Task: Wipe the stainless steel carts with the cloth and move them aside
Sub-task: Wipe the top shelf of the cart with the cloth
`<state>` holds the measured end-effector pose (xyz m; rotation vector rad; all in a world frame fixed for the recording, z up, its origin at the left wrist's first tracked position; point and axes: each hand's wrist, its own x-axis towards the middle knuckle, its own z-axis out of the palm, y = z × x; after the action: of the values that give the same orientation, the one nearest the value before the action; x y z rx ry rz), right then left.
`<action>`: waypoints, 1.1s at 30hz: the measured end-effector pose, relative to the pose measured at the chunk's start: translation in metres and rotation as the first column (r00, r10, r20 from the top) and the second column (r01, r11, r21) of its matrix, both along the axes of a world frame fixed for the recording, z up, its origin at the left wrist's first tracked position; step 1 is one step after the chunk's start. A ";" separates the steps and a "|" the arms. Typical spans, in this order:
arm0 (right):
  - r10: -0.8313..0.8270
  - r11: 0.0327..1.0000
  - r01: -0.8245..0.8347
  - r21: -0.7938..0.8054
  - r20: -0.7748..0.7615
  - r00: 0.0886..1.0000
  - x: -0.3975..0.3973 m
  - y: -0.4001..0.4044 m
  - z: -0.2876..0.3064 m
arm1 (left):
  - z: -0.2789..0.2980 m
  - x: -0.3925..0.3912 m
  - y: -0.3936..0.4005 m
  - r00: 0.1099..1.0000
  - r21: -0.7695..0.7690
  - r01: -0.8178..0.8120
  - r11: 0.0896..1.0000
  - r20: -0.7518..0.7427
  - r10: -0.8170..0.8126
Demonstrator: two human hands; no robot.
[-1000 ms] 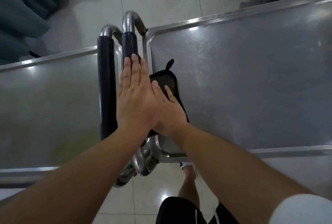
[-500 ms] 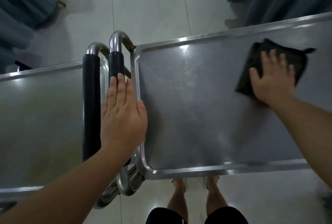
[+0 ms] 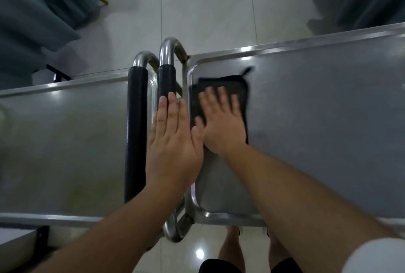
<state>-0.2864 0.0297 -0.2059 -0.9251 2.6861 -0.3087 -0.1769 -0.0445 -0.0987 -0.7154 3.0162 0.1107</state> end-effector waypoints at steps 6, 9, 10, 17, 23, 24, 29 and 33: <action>0.551 0.834 -0.551 0.020 -0.062 0.832 -0.052 0.033 -0.012 | -0.002 -0.001 0.003 1.000 0.006 0.007 1.000 0.000 -0.007; 0.382 0.924 -0.381 0.035 -0.091 0.919 -0.084 0.074 -0.010 | -0.004 0.001 0.001 1.000 0.024 0.018 1.000 -0.002 -0.017; 0.283 0.959 -0.280 0.043 -0.101 0.954 -0.097 0.090 -0.008 | -0.004 0.001 0.001 1.000 0.031 0.016 0.999 -0.006 -0.016; -0.652 0.747 0.654 0.120 -0.058 0.756 -0.184 0.207 -0.007 | -0.006 0.005 -0.002 1.000 0.043 0.024 0.999 -0.019 -0.023; -0.761 0.646 0.761 0.068 -0.019 0.648 -0.186 0.146 -0.002 | -0.007 0.005 -0.003 0.999 0.043 0.031 0.999 -0.032 -0.030; -0.742 0.668 0.742 0.056 -0.018 0.670 -0.176 0.126 0.000 | -0.007 0.005 -0.003 0.999 0.047 0.034 0.998 -0.029 -0.032; -0.503 0.864 0.503 0.029 -0.015 0.864 -0.109 0.034 0.003 | -0.005 0.004 0.001 1.000 0.070 0.029 0.997 -0.011 -0.028; -0.156 0.988 0.157 -0.015 0.037 0.987 -0.065 -0.035 0.004 | -0.004 0.003 0.002 1.000 0.059 0.025 0.998 -0.016 -0.024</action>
<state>-0.3515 -0.0050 -0.2023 -0.7075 2.7325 -0.3797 -0.1742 -0.0425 -0.1024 -0.6751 3.0212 0.2056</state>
